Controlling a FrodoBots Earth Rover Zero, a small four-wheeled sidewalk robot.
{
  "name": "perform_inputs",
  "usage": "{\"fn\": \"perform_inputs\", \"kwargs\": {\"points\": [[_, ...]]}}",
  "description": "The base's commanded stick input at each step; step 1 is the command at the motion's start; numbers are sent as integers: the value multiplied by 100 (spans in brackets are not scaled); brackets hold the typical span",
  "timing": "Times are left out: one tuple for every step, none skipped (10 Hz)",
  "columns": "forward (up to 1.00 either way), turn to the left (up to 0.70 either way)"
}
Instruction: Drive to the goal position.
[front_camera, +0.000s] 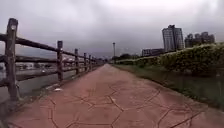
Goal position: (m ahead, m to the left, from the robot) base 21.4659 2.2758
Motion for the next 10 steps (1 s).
{"fn": "perform_inputs", "kwargs": {"points": [[100,0],[100,0],[100,0],[100,4],[100,25],[98,24],[90,0],[87,0],[74,0],[53,0]]}}
